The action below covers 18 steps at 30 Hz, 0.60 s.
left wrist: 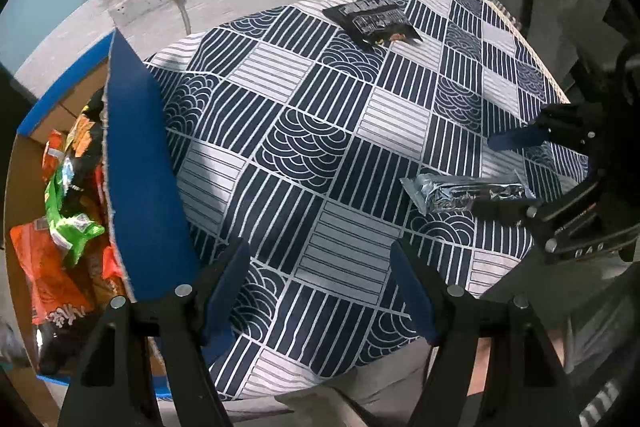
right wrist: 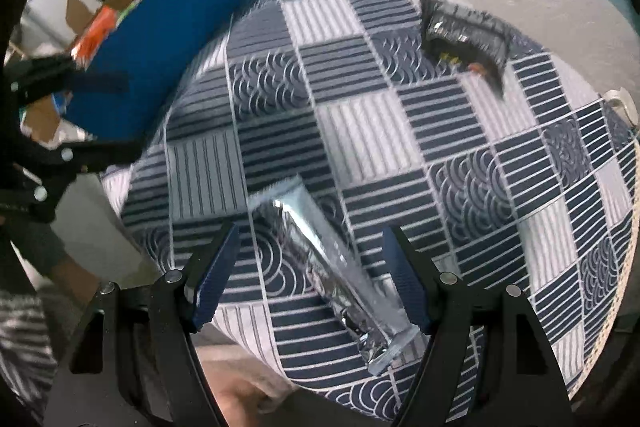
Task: Organize snacks
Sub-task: 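Move both tools back to the table and close the right tool on the silver wrapper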
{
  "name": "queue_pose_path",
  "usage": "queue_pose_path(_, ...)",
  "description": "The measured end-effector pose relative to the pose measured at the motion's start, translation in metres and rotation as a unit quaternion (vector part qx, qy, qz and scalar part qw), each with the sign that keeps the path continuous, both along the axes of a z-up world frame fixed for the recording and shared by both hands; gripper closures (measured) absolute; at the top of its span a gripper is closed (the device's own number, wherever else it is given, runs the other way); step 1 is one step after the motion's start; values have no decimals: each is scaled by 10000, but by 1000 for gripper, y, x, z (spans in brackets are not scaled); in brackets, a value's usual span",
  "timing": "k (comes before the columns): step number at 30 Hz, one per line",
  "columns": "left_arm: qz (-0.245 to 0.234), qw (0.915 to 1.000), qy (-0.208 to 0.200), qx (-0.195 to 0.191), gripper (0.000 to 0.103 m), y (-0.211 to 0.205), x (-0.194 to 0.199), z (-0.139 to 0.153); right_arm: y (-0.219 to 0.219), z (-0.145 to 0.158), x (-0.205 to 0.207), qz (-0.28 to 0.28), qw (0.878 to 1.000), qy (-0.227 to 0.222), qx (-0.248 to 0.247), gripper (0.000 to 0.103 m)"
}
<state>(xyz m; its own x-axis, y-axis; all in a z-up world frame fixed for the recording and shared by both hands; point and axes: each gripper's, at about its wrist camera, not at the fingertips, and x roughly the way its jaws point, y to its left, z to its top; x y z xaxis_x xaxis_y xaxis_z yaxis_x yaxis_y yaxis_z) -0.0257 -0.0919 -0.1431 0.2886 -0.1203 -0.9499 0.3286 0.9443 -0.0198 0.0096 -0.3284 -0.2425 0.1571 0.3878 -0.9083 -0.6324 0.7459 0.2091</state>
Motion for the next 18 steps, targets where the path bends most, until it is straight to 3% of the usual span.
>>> queue_pose_path(14, 27, 9997, 249, -56, 29, 4, 6, -22, 7, -39, 4, 247, 9992, 207, -249, 29)
queue_pose_path(16, 21, 9996, 263, -43, 29, 4, 7, -23, 9, -44, 5, 294, 9989, 229, -300, 35)
queue_pose_path(18, 22, 9996, 292, -41, 29, 4, 9, -26, 11, -48, 5, 329, 9985, 283, -340, 50)
